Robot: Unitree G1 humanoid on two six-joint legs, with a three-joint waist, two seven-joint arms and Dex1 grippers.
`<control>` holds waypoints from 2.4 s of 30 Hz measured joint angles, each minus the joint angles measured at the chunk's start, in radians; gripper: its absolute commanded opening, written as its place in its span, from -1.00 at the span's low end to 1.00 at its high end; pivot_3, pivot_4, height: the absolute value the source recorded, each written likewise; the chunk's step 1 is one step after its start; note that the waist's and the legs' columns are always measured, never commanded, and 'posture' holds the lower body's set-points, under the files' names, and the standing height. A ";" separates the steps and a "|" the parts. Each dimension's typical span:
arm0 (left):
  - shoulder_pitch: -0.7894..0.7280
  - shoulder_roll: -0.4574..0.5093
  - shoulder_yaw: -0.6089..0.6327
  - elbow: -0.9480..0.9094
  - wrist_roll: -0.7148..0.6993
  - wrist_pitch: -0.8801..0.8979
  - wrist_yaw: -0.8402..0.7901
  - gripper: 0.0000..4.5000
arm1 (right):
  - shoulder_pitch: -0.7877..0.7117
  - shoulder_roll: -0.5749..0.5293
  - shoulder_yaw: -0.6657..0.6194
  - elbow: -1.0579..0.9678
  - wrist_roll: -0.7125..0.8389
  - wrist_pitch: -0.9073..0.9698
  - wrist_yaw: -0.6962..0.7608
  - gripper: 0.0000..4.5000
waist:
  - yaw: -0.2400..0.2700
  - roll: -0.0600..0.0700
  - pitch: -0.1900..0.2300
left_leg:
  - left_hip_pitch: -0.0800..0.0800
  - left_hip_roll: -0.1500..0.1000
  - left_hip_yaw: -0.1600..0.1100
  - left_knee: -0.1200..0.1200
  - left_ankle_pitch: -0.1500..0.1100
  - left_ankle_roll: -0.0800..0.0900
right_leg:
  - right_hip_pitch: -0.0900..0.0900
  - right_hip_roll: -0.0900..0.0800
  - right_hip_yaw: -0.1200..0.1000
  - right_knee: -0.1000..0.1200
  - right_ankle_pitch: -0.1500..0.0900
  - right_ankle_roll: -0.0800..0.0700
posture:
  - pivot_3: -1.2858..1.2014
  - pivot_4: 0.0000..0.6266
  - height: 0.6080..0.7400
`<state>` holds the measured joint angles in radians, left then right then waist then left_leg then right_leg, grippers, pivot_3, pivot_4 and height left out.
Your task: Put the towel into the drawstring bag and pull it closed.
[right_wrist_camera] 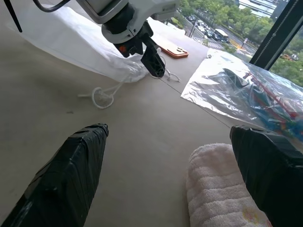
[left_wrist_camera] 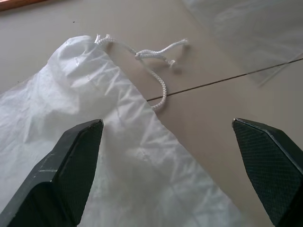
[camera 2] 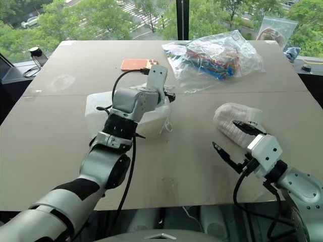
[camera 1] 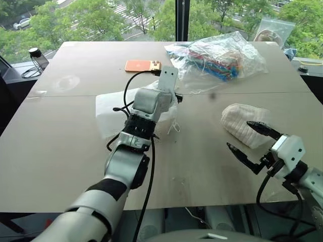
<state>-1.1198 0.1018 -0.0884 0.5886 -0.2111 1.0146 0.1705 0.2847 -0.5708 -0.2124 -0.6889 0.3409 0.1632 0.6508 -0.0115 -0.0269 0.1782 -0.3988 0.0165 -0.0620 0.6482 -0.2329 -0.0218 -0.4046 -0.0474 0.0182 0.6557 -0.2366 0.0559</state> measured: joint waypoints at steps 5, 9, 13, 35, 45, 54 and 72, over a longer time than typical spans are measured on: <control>-0.028 -0.014 0.010 0.106 0.035 -0.048 -0.045 0.67 | -0.026 0.012 0.000 -0.012 0.019 0.022 -0.027 1.00 | 0.000 0.000 0.000 | 0.000 -0.001 0.000 0.000 0.000 0.000 | 0.000 -0.001 0.000 0.000 -0.001 0.002 | 0.03 -0.52 1.00; -0.022 -0.005 0.006 0.112 0.053 -0.053 -0.110 -0.09 | -0.012 0.014 -0.001 -0.054 0.045 0.032 -0.034 1.00 | -0.001 0.000 0.000 | 0.000 -0.001 0.000 0.000 0.000 0.000 | 0.000 -0.001 0.000 0.001 -0.001 0.002 | 0.03 -0.52 1.00; 0.072 0.093 -0.093 -0.026 0.077 -0.064 -0.283 -0.90 | 0.021 0.016 -0.001 -0.064 0.048 0.036 -0.040 1.00 | -0.007 0.001 0.000 | 0.001 -0.001 0.001 -0.001 0.000 0.000 | 0.000 -0.001 0.001 0.001 -0.001 0.002 | 0.03 -0.52 1.00; 0.486 0.704 -0.020 -0.315 -0.156 -0.656 -1.450 0.00 | 0.090 0.038 0.101 -0.075 -0.001 0.019 -0.036 1.00 | -0.003 0.002 0.001 | 0.000 0.001 0.003 0.001 0.000 0.001 | -0.003 -0.001 0.002 0.005 -0.002 0.000 | 0.03 -0.52 1.00; 0.877 0.670 0.089 -0.849 0.113 -0.682 -0.950 0.62 | 0.047 0.036 0.164 0.017 -0.035 -0.040 0.001 1.00 | 0.002 0.002 0.001 | 0.001 0.002 0.003 0.001 0.000 0.001 | -0.003 -0.001 0.002 0.005 -0.002 0.000 | 0.03 -0.52 1.00; 1.086 0.597 0.015 -0.885 0.464 -0.893 -0.629 0.62 | 0.018 0.010 0.193 0.056 -0.029 -0.052 0.033 1.00 | 0.003 0.003 0.000 | 0.001 0.002 0.004 0.001 0.000 0.001 | -0.003 -0.001 0.003 0.005 -0.002 -0.001 | 0.03 -0.52 1.00; 1.242 0.449 0.043 -0.967 0.488 -0.971 -0.537 0.62 | 0.003 -0.050 0.157 0.044 0.047 -0.013 0.098 1.00 | 0.003 0.002 0.000 | 0.002 0.002 0.004 0.001 0.000 0.001 | -0.002 -0.001 0.003 0.005 -0.003 -0.001 | 0.03 -0.52 1.00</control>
<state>0.1226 0.5512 -0.0454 -0.3782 0.2765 0.0437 -0.3666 0.2874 -0.6209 -0.0556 -0.6452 0.3875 0.1506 0.7484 -0.0087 -0.0244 0.1779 -0.3969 0.0190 -0.0583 0.6494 -0.2331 -0.0212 -0.4066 -0.0480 0.0209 0.6612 -0.2393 0.0548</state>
